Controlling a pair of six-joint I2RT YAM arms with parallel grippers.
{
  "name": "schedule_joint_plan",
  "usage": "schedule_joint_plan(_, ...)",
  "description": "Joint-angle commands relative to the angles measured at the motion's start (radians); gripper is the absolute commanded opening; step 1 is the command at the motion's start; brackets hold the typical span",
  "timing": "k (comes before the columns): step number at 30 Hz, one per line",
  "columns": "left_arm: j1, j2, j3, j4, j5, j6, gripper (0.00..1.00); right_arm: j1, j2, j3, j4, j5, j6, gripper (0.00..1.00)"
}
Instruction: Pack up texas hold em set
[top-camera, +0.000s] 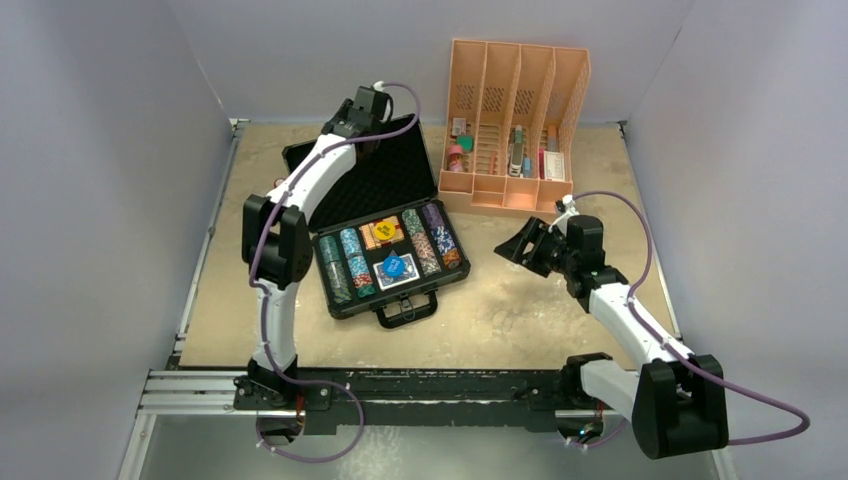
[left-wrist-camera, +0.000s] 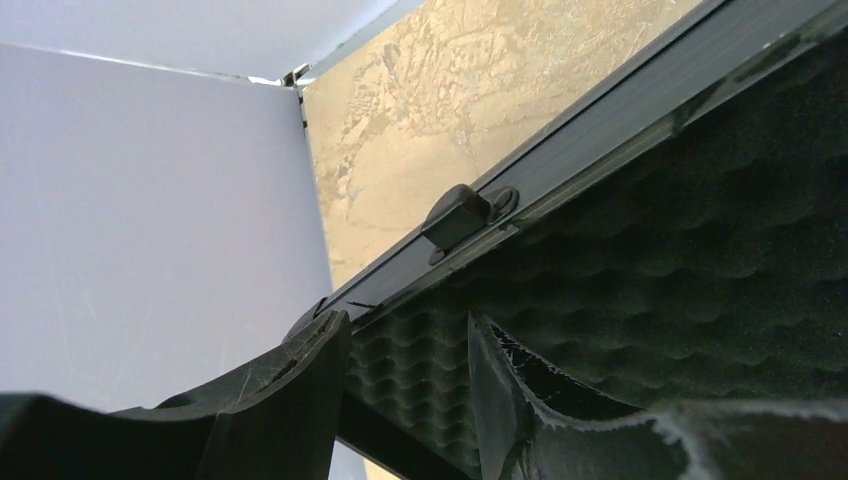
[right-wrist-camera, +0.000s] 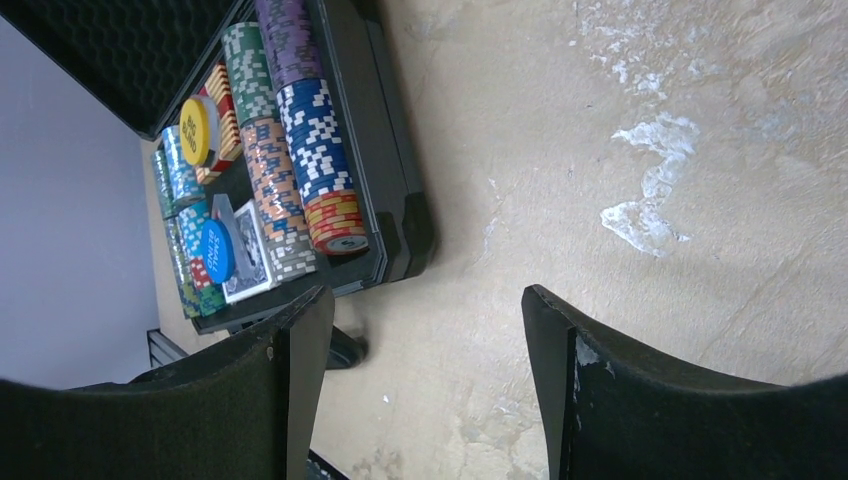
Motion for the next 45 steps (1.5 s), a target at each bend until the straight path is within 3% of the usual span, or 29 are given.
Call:
schedule_joint_plan(1, 0.029, 0.027, 0.101, -0.012, 0.029, 0.054, 0.47, 0.001, -0.024, 0.023, -0.01, 0.007, 0.007, 0.71)
schedule_joint_plan(8, 0.049, 0.038, 0.104, -0.023, 0.097, 0.116, 0.42, 0.002, -0.024, 0.033, -0.015, 0.016, 0.025, 0.71)
schedule_joint_plan(15, 0.047, 0.028, 0.103, -0.118, 0.186, 0.11, 0.24, 0.002, -0.011, 0.043, -0.007, 0.027, 0.036, 0.7)
schedule_joint_plan(18, 0.006, -0.021, 0.092, -0.219, 0.298, 0.08, 0.23, 0.002, 0.002, 0.057, 0.001, 0.042, 0.035, 0.7)
schedule_joint_plan(25, -0.093, -0.143, -0.073, -0.298, 0.342, -0.008, 0.2, 0.002, 0.054, 0.115, 0.037, 0.039, 0.016, 0.7)
schedule_joint_plan(31, -0.182, -0.241, -0.173, -0.377, 0.378, -0.141, 0.23, 0.002, 0.048, 0.112, 0.072, 0.033, 0.015, 0.7)
schedule_joint_plan(35, -0.27, -0.348, -0.206, -0.405, 0.49, -0.245, 0.27, 0.002, 0.029, 0.096, 0.086, 0.034, 0.015, 0.7)
schedule_joint_plan(40, -0.435, -0.514, -0.366, -0.312, 0.511, -0.388, 0.32, 0.002, -0.006, 0.07, 0.088, 0.038, 0.017, 0.7)
schedule_joint_plan(45, -0.448, -0.671, -0.509, -0.205, 0.577, -0.572, 0.34, 0.002, -0.024, 0.062, 0.077, 0.031, 0.008, 0.7)
